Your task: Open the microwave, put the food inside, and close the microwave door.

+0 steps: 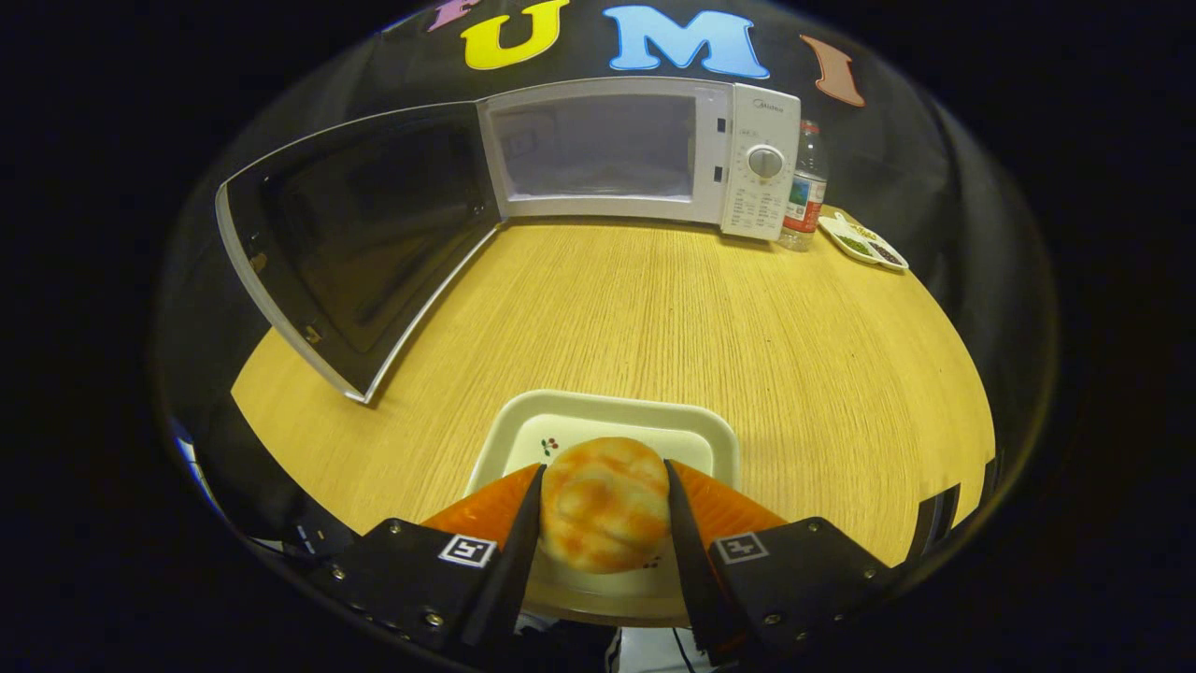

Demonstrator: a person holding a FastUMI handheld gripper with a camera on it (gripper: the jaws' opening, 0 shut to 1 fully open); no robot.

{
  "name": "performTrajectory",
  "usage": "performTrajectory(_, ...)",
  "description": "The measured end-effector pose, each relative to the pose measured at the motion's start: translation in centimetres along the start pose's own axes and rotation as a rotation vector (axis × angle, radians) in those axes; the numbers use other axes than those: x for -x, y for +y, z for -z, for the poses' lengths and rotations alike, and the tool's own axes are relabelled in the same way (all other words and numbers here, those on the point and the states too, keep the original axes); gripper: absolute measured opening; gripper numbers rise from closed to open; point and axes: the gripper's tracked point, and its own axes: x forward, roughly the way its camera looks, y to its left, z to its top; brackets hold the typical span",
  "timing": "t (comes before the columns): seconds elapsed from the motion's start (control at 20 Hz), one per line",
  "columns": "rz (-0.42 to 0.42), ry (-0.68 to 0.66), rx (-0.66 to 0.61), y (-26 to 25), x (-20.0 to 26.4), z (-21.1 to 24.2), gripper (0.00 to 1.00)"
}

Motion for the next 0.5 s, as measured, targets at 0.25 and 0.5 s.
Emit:
performTrajectory(0.25,-0.066,-0.075,-0.095,1.0,0.0,-4.6,0.7)
performTrajectory(0.5,-0.152,-0.166,-0.179,2.1,-0.8,-10.2,0.7)
